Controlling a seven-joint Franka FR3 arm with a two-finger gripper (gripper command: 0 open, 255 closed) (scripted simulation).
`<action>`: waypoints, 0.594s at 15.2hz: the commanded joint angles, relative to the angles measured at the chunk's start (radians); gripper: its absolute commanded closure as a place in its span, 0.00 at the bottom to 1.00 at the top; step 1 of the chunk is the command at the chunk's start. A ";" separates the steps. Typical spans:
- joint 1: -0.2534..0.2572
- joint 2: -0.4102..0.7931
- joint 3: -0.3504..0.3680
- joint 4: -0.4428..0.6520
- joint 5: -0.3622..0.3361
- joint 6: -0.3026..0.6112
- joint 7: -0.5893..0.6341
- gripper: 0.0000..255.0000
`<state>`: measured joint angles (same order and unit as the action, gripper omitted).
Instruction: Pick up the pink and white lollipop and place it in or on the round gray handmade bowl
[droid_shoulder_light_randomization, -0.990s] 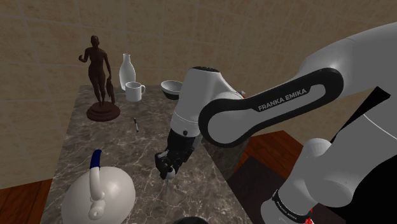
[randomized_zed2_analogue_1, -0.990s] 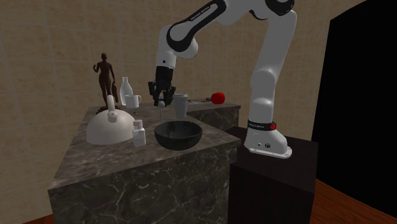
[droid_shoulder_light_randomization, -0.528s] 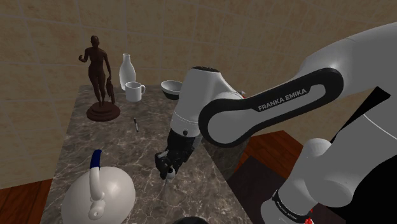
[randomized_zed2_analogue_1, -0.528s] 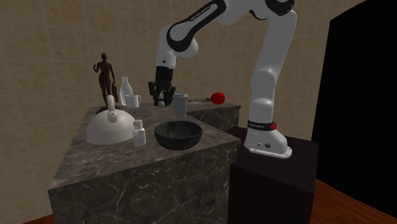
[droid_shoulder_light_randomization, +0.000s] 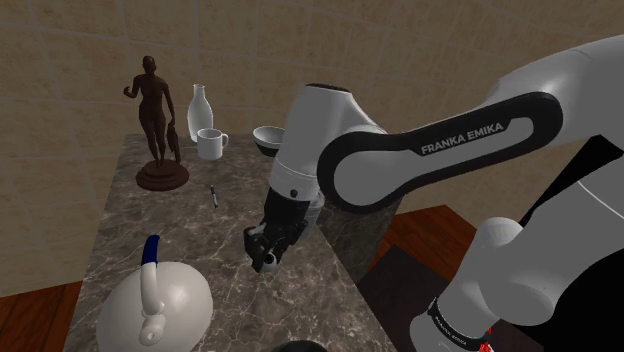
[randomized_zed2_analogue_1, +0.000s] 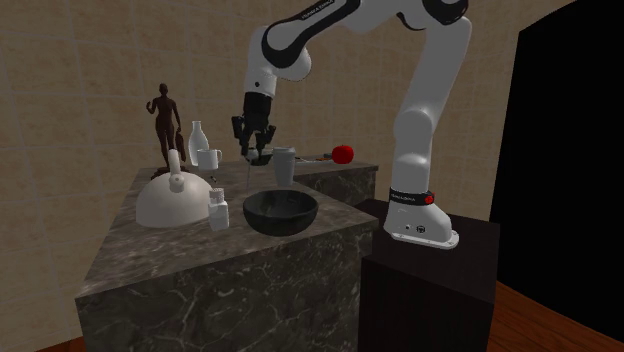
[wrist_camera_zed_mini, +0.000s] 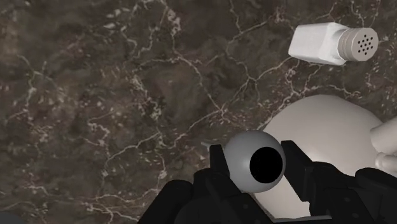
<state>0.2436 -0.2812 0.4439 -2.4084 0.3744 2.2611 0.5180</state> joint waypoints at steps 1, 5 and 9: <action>-0.001 -0.015 -0.006 0.014 -0.001 -0.030 0.002 1.00; -0.003 -0.039 -0.015 0.049 -0.007 -0.087 0.009 1.00; -0.005 -0.058 -0.023 0.087 -0.012 -0.144 0.018 1.00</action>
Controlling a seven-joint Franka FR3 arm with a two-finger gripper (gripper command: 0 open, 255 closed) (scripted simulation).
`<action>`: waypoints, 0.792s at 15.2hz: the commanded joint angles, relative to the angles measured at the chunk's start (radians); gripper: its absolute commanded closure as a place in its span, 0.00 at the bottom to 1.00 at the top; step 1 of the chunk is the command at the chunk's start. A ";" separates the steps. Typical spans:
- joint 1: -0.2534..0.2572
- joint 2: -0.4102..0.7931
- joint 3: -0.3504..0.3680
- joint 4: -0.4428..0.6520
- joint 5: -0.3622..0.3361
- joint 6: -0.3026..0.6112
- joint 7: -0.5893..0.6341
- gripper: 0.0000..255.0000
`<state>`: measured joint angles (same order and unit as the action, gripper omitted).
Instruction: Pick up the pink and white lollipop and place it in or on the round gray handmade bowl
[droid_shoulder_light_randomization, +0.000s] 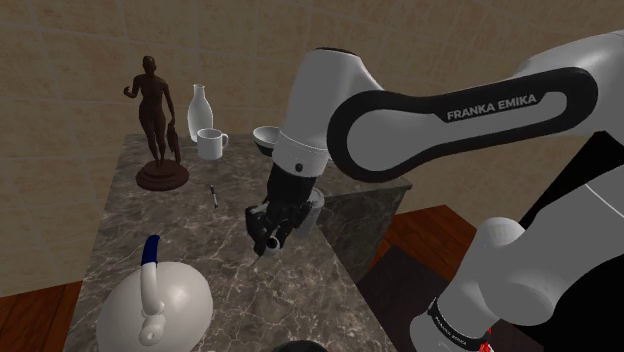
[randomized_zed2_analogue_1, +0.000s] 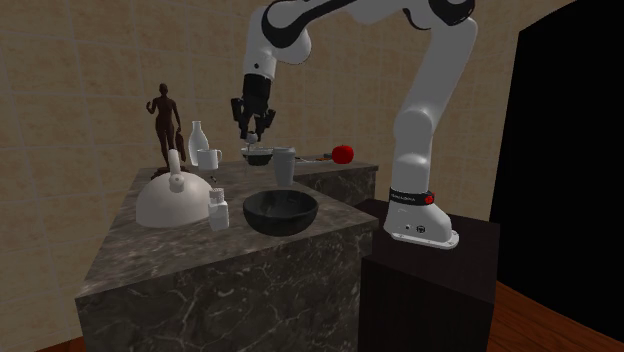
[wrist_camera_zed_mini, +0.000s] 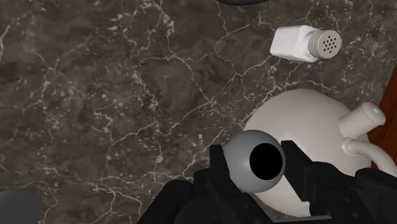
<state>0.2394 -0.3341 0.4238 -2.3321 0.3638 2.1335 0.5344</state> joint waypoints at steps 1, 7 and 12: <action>-0.002 -0.009 -0.005 0.021 -0.003 -0.030 0.004 1.00; -0.005 -0.029 -0.017 0.085 -0.013 -0.112 0.017 1.00; -0.009 -0.038 -0.026 0.143 -0.021 -0.179 0.029 1.00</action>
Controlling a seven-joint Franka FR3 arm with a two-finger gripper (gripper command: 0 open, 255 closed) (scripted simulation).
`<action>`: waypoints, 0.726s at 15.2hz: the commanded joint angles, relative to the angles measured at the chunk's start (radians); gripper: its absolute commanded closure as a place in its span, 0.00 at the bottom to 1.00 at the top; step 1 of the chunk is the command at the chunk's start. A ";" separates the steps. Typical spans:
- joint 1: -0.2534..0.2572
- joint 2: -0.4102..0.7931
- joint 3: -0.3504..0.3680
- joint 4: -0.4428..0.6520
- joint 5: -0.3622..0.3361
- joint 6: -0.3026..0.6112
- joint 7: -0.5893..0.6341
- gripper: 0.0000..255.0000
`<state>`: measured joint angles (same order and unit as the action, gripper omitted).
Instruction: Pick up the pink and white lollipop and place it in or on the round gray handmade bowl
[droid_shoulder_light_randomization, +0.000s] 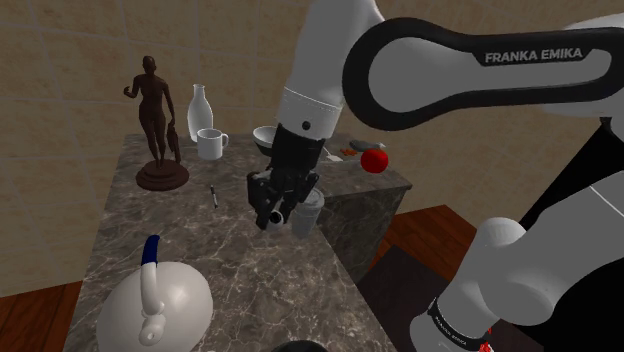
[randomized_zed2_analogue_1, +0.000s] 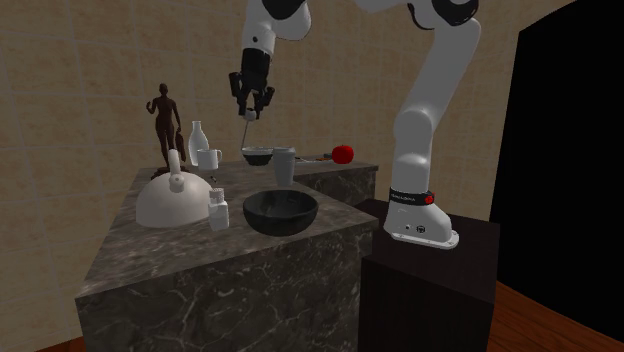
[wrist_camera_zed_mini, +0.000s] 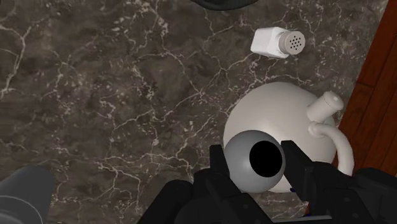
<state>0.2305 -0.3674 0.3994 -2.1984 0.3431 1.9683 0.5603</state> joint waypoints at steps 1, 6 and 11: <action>0.000 -0.005 -0.003 0.014 -0.001 -0.020 0.004 1.00; 0.050 -0.114 0.040 -0.017 0.042 -0.071 0.088 1.00; 0.098 -0.202 0.089 -0.020 0.082 -0.126 0.184 1.00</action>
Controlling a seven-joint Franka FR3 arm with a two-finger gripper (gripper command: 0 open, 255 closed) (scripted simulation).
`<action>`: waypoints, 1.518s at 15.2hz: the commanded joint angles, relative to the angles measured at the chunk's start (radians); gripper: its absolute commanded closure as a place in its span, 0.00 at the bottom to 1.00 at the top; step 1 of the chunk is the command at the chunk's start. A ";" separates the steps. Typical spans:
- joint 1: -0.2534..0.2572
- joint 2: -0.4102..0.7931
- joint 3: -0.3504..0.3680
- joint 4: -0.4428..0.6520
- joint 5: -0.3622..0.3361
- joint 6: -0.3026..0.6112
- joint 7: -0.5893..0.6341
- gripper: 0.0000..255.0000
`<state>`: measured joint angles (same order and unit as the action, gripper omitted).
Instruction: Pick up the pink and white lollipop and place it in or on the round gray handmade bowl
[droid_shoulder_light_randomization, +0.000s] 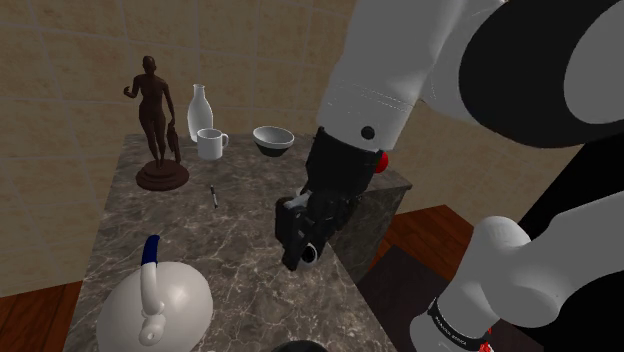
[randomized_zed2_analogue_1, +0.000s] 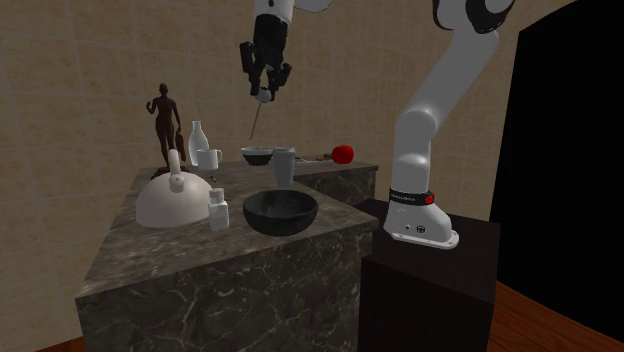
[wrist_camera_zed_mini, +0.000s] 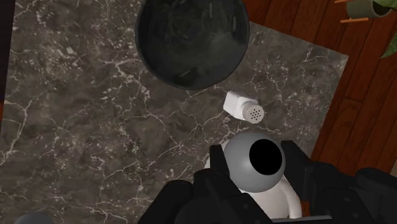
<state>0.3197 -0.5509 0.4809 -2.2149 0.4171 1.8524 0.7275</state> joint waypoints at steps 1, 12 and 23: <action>0.019 -0.033 0.018 -0.001 0.016 -0.021 0.037 1.00; 0.072 -0.104 0.097 -0.051 0.074 -0.005 0.133 1.00; 0.086 -0.100 0.142 -0.188 0.116 0.136 0.105 1.00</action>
<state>0.4036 -0.6505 0.6190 -2.3894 0.5283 1.9751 0.8361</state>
